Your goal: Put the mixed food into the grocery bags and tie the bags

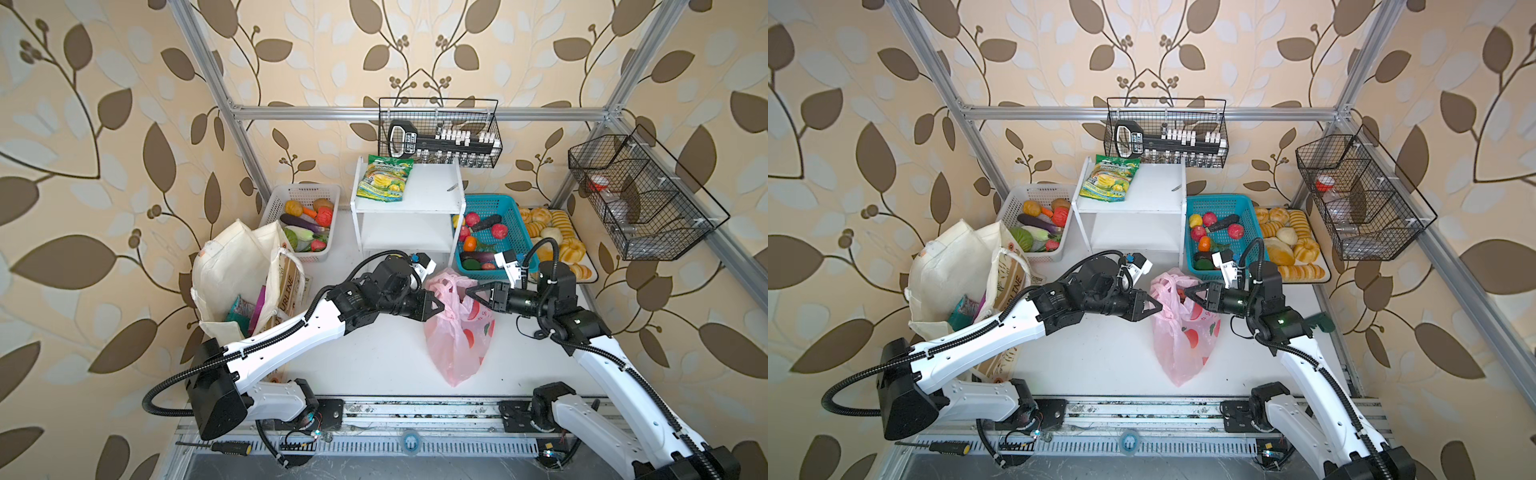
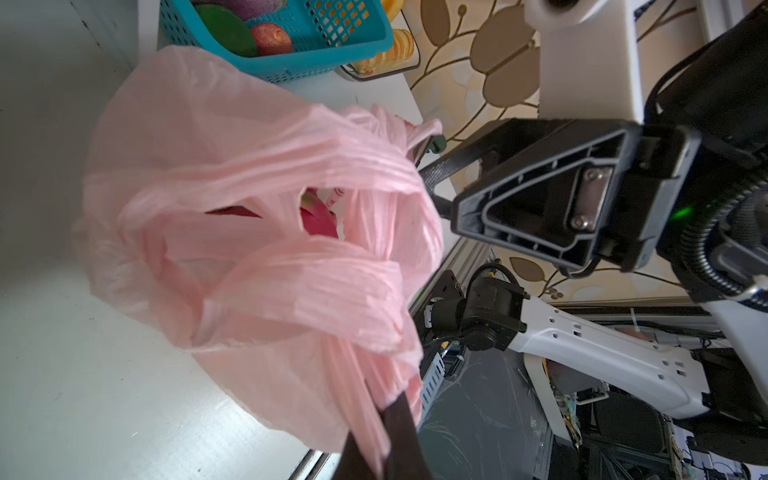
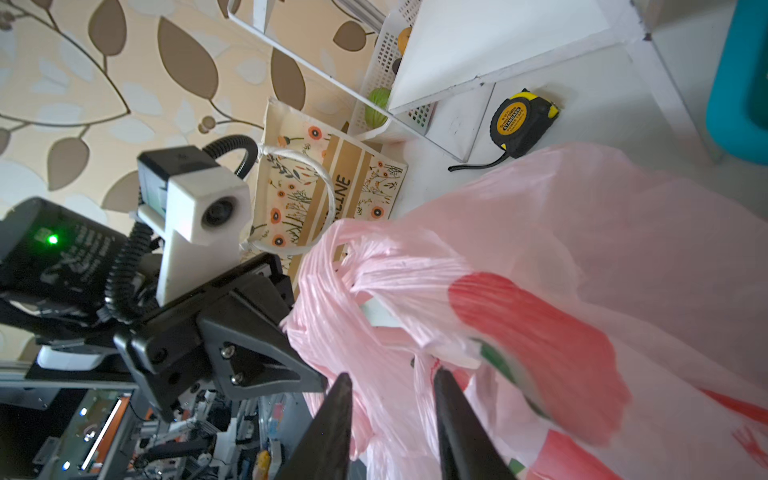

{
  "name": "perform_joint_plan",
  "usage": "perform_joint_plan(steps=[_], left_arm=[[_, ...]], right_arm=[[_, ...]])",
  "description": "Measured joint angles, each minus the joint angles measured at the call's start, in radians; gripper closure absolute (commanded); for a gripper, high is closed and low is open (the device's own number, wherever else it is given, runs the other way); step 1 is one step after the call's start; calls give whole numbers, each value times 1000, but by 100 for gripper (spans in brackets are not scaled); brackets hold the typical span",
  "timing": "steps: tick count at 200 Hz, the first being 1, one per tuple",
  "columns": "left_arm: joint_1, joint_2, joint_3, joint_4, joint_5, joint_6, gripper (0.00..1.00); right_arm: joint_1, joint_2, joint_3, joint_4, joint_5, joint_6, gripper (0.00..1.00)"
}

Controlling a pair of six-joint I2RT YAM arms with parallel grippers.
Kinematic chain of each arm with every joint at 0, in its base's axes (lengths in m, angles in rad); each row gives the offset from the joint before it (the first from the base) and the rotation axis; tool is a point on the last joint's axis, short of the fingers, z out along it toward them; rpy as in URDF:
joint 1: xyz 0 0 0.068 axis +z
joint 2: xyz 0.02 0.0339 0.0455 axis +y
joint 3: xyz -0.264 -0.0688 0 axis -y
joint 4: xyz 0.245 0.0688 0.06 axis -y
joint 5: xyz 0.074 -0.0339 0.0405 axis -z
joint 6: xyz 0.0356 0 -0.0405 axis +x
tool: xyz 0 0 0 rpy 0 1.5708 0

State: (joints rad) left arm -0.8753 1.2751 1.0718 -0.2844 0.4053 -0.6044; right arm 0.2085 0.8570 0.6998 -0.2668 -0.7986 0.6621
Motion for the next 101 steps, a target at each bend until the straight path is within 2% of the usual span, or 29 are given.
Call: perform_joint_plan(steps=[10, 28, 51, 57, 70, 101], left_arm=[[0, 5, 0, 10, 10, 0, 100], [0, 17, 0, 27, 29, 0, 100], [0, 32, -3, 38, 47, 0, 100], [0, 35, -5, 41, 54, 0, 100], [6, 41, -5, 44, 64, 0, 100], [6, 43, -5, 48, 68, 0, 100]], right_arm=[[0, -17, -8, 0, 1, -2, 65], [0, -55, -22, 5, 4, -4, 82], [9, -65, -29, 16, 35, 21, 87], [18, -59, -31, 20, 51, 24, 85], [43, -39, -32, 29, 74, 27, 72], [84, -23, -33, 72, 100, 32, 54]])
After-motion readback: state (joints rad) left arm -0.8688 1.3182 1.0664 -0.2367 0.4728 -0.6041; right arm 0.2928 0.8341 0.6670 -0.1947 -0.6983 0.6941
